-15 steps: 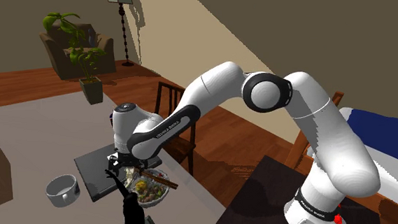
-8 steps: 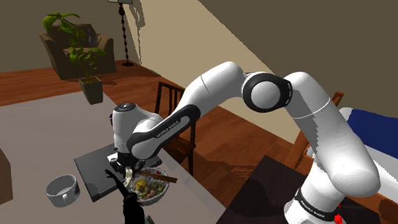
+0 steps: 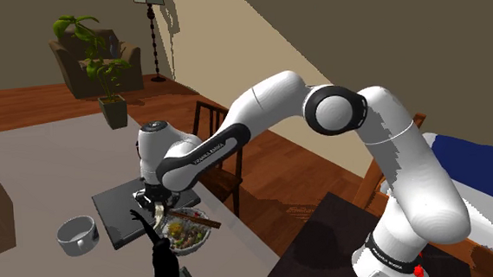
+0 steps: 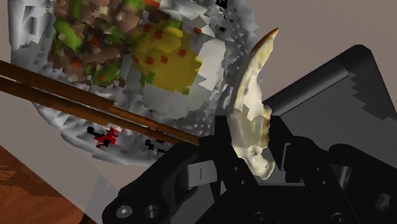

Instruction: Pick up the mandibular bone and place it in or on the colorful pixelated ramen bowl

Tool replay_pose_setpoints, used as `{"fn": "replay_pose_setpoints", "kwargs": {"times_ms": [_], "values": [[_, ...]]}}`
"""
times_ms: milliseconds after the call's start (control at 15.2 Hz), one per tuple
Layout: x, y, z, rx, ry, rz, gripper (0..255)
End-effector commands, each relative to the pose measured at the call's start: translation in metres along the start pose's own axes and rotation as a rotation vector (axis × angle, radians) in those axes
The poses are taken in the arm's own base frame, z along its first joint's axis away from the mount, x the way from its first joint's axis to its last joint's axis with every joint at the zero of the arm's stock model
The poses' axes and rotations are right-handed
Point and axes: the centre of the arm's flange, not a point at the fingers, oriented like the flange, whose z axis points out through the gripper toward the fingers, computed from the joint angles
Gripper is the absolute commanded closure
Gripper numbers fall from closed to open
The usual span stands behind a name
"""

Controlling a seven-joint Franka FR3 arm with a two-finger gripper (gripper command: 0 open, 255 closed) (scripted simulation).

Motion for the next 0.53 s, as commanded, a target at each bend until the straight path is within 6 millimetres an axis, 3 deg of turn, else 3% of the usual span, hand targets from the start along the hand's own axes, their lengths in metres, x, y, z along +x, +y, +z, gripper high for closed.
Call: {"fn": "replay_pose_setpoints", "kwargs": {"times_ms": [0,462], "values": [[0.001,-0.001,-0.010,0.000,0.000,0.000,255],[0.002,-0.004,-0.047,0.000,0.000,0.000,255]]}}
